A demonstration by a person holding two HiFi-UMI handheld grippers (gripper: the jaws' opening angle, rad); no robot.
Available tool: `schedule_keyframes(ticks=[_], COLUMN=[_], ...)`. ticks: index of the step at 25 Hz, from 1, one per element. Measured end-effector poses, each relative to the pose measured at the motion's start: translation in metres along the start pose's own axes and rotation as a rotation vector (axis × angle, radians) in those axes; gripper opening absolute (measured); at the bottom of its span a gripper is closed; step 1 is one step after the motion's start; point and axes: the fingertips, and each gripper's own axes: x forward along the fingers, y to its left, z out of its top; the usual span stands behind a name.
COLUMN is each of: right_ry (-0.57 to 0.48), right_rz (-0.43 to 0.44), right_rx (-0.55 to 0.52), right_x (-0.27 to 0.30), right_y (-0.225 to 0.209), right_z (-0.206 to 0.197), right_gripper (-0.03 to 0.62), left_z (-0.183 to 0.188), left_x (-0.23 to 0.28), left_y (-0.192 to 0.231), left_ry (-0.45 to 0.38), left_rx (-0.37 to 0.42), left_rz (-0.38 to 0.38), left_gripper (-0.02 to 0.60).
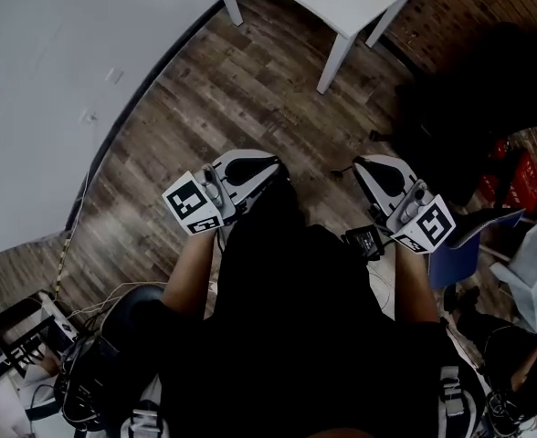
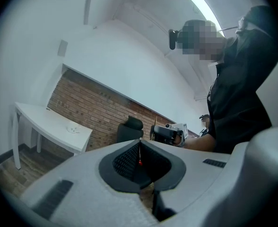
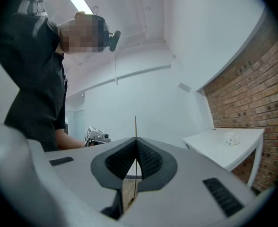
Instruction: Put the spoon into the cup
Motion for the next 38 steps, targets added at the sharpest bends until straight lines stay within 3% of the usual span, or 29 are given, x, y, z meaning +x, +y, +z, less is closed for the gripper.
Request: schedule_keyframes(ticks=[6, 17, 26, 38], right_ry=[0.031, 0.016, -0.035, -0.027], right_rz=[-0.016, -0.081, -0.083, -0.114], right_rx=[-0.007, -0.055, -0.051, -0.047], right_x=[0.052, 0.111, 0.138, 0.153], right_y=[-0.055, -0.127, -0.197, -0.351], right_z=[0.017, 0.047, 0.049, 0.091], right_gripper=[0.006, 0.006, 0.006, 0.006], left_z=[0.035, 0.082, 0.091, 0.126], left_x=[0.006, 0.021, 0.051, 0.141], left_y=[0.078, 0.181, 0.235, 0.353], left_ry=[-0.068, -0.115, -0.074, -0.056], left_rx=[-0.028, -0.016, -0.003, -0.042], left_rz=[0.009, -0.038, -0.038, -0.03], left_gripper=[0.018, 0.018, 0.018, 0.018])
